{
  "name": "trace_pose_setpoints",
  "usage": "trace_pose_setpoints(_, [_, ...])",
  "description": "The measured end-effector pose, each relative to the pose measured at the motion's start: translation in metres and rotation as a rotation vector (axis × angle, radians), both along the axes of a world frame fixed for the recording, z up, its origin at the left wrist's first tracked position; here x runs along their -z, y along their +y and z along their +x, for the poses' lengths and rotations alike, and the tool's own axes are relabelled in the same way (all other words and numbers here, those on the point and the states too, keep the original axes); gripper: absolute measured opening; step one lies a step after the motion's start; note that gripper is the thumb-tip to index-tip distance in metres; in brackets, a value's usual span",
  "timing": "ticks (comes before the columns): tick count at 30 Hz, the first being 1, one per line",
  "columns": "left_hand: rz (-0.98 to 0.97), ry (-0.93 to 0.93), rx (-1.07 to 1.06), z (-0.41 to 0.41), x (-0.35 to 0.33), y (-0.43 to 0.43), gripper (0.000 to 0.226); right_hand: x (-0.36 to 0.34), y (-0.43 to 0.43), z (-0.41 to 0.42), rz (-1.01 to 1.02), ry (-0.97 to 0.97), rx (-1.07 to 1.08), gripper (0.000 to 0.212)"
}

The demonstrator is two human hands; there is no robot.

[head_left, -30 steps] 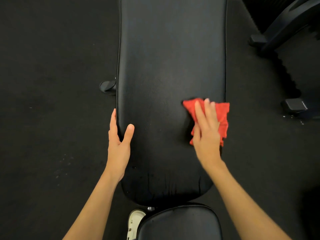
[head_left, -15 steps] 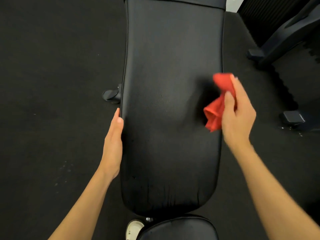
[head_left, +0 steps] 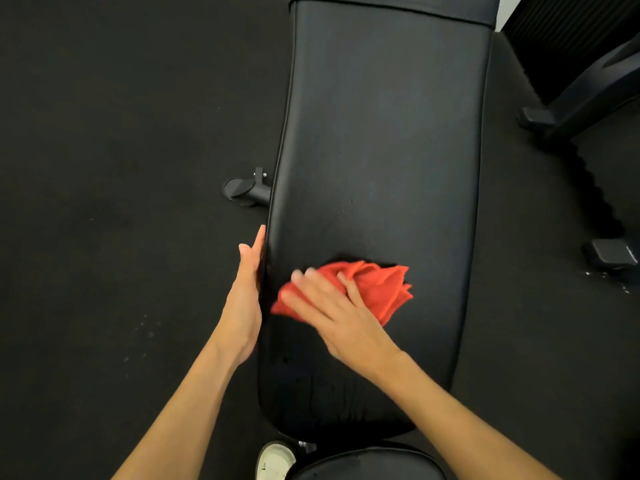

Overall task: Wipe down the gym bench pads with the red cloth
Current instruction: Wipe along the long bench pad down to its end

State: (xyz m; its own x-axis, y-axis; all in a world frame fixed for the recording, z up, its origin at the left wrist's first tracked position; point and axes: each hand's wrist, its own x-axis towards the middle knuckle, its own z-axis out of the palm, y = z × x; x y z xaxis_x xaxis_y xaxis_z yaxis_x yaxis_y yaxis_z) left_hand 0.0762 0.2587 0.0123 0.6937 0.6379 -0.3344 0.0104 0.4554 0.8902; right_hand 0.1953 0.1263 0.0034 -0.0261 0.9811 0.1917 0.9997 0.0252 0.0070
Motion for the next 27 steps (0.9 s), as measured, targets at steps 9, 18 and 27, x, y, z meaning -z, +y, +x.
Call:
trace_pose_setpoints(9, [-0.142, 0.054, 0.062, -0.014, 0.015, -0.012, 0.048, -0.086, 0.059, 0.119, 0.325, 0.234, 0.157, 0.038])
trace_pose_setpoints(18, [-0.177, 0.065, -0.006, -0.009, 0.013, -0.016, 0.040, -0.094, 0.120, 0.091, 0.536, 0.202, 0.576, 0.048])
trace_pose_setpoints(27, [-0.162, 0.050, -0.044, -0.019, 0.027, -0.015, 0.048, -0.004, 0.053, 0.003, 0.164, -0.081, -0.059, 0.063])
